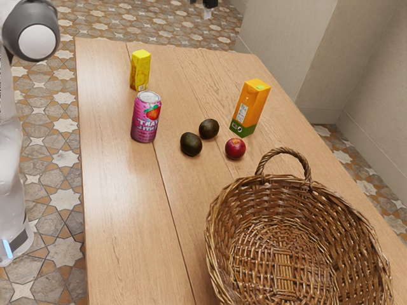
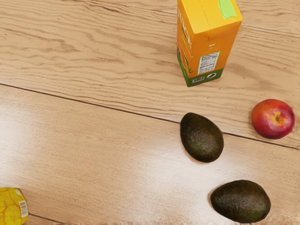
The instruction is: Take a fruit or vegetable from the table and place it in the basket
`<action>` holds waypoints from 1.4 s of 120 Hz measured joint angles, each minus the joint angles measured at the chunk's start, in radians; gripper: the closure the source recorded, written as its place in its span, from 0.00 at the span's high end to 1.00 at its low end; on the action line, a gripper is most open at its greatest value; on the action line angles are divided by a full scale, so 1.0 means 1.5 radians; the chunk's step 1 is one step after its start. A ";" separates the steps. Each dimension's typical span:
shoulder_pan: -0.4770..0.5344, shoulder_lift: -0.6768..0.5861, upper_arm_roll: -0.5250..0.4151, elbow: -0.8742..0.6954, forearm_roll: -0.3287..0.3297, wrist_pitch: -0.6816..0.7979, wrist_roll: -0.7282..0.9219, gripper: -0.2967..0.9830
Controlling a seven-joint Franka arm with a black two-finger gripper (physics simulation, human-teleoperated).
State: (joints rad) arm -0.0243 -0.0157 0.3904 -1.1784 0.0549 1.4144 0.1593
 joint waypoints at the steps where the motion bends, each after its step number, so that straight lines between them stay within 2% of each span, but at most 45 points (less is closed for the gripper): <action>1: -0.003 0.003 0.000 0.000 0.000 -0.001 0.001 0.75; 12: -0.030 0.048 -0.002 -0.003 -0.004 -0.012 0.006 0.75; 22: -0.024 0.090 0.003 -0.011 -0.088 -0.018 0.010 0.75; 26: -0.017 0.098 0.001 -0.013 -0.108 -0.020 0.012 0.75; 31: -0.028 0.107 -0.010 -0.013 -0.095 -0.022 0.014 0.75; 40: -0.092 0.115 -0.020 -0.011 -0.056 -0.024 0.017 0.75; 51: -0.157 0.129 -0.022 -0.015 -0.029 -0.025 0.020 0.75; 65: -0.150 0.187 -0.019 -0.032 -0.019 -0.024 0.024 0.75; 86: -0.145 0.202 -0.017 -0.066 -0.015 0.005 0.029 0.75; 103: -0.060 0.230 -0.102 -0.063 -0.025 0.030 0.033 0.75; 126: -0.029 0.233 -0.113 -0.109 -0.084 0.095 0.040 0.75; 144: -0.028 0.207 -0.113 -0.131 -0.094 0.111 0.044 0.75; 155: -0.047 0.151 -0.115 -0.228 -0.096 0.155 0.045 0.75; 168: -0.077 0.126 -0.117 -0.303 -0.098 0.228 0.047 0.75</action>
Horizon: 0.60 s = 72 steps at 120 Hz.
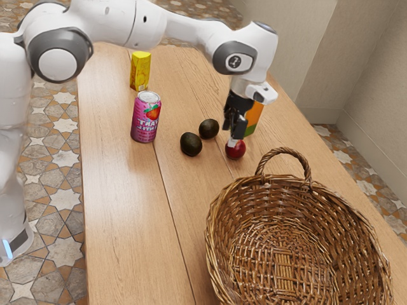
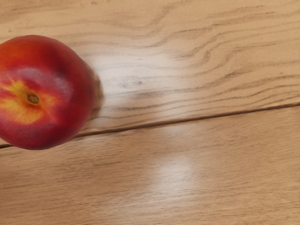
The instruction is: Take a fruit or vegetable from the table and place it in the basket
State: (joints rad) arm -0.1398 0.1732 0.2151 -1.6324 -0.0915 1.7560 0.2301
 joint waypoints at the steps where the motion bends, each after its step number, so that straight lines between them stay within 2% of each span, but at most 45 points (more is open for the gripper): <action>1: -0.001 0.000 0.000 -0.003 0.000 0.005 0.000 0.75; 28: 0.005 0.027 0.007 -0.028 0.005 0.088 0.003 0.75; 72: 0.018 0.058 0.018 -0.030 0.006 0.122 0.005 0.75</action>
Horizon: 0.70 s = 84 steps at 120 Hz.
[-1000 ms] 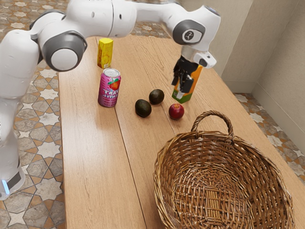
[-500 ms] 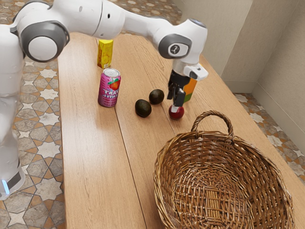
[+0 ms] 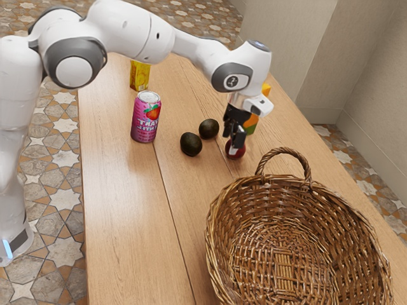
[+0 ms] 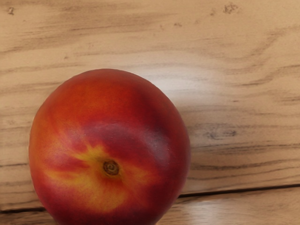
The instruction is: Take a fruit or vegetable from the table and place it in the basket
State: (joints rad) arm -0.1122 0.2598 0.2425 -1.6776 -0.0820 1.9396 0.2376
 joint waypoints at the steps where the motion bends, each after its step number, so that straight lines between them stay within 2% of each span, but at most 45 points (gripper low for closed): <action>1: 0.000 0.001 0.000 0.000 0.000 0.001 0.000 0.75; 84: 0.005 0.036 0.002 0.001 -0.004 0.062 0.002 0.75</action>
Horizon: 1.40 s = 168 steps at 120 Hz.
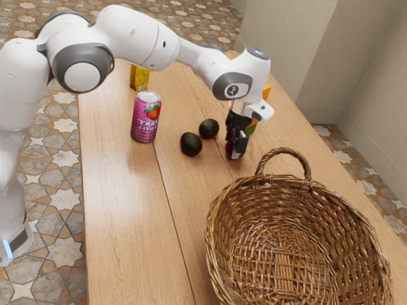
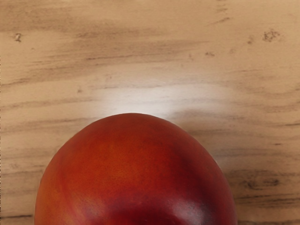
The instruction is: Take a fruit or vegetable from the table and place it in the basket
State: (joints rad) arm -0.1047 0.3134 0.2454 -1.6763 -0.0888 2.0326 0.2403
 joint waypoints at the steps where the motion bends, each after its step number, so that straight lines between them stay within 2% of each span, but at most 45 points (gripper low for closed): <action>1: 0.000 0.000 0.000 0.000 0.000 0.001 0.000 0.75; 45: 0.000 0.022 0.000 0.001 -0.002 0.025 -0.001 0.75; 102: 0.000 0.031 0.000 0.000 -0.002 0.036 -0.003 0.68; 142: -0.001 0.032 -0.001 0.003 0.003 0.037 -0.003 0.58; 168: -0.005 0.024 -0.003 0.015 0.010 0.036 -0.003 0.56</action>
State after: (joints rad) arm -0.1118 0.3488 0.2404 -1.6536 -0.0744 2.0863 0.2351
